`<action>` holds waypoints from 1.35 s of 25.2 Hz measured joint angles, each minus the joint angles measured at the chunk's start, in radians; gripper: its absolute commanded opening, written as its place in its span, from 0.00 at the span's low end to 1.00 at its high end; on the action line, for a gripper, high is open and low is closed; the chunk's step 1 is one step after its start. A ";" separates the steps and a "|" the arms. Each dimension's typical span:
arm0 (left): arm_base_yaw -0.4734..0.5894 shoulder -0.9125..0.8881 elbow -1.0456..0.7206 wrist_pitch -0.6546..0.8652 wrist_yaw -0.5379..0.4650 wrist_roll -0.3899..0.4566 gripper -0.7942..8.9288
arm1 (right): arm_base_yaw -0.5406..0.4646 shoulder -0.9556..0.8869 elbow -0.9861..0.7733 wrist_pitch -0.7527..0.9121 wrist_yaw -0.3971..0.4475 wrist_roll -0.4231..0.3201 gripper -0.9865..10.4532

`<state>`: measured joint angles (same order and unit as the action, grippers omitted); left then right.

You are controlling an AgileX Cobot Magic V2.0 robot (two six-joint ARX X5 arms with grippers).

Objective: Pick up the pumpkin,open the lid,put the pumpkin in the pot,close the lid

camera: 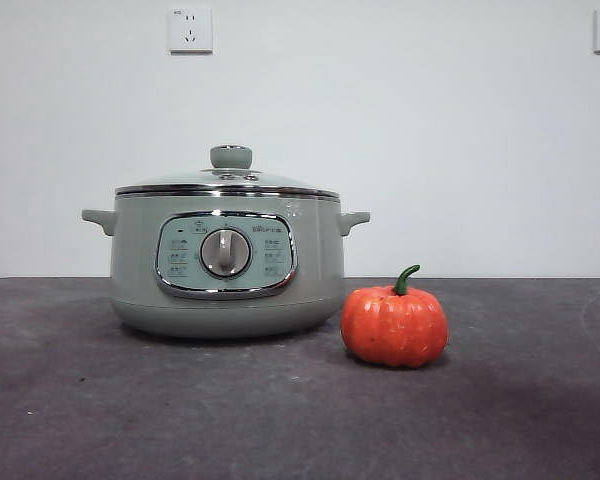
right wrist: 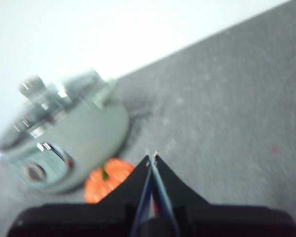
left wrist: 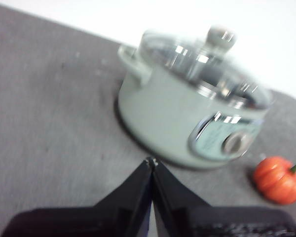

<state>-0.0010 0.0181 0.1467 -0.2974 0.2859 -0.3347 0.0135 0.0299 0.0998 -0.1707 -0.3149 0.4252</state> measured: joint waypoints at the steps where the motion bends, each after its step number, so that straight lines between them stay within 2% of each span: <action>1: 0.000 0.009 0.034 -0.016 0.003 0.000 0.07 | 0.000 0.011 0.024 0.000 -0.001 0.009 0.08; 7: 0.000 0.126 0.209 -0.089 0.053 0.002 0.07 | 0.000 0.134 0.197 -0.106 -0.029 0.025 0.08; 11: 0.000 0.236 0.327 -0.171 0.127 0.043 0.07 | 0.000 0.257 0.352 -0.228 -0.106 -0.013 0.08; 15: 0.000 0.338 0.430 -0.257 0.207 0.111 0.07 | 0.000 0.389 0.518 -0.374 -0.190 -0.104 0.08; 20: 0.000 0.440 0.548 -0.367 0.305 0.210 0.07 | 0.003 0.571 0.738 -0.604 -0.270 -0.269 0.08; 27: 0.000 0.541 0.684 -0.544 0.386 0.347 0.07 | 0.054 0.770 0.968 -0.898 -0.286 -0.489 0.08; 32: 0.000 0.576 0.726 -0.627 0.410 0.412 0.08 | 0.101 0.813 1.000 -0.968 -0.284 -0.558 0.08; 33: 0.000 0.578 0.727 -0.628 0.410 0.417 0.09 | 0.106 0.813 1.000 -0.967 -0.284 -0.566 0.10; 34: 0.000 0.578 0.729 -0.628 0.410 0.421 0.20 | 0.112 0.813 1.000 -0.967 -0.284 -0.569 0.17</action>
<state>-0.0010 0.5957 0.8753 -0.9249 0.6956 0.0860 0.1253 0.8425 1.0996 -1.1381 -0.5991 -0.1440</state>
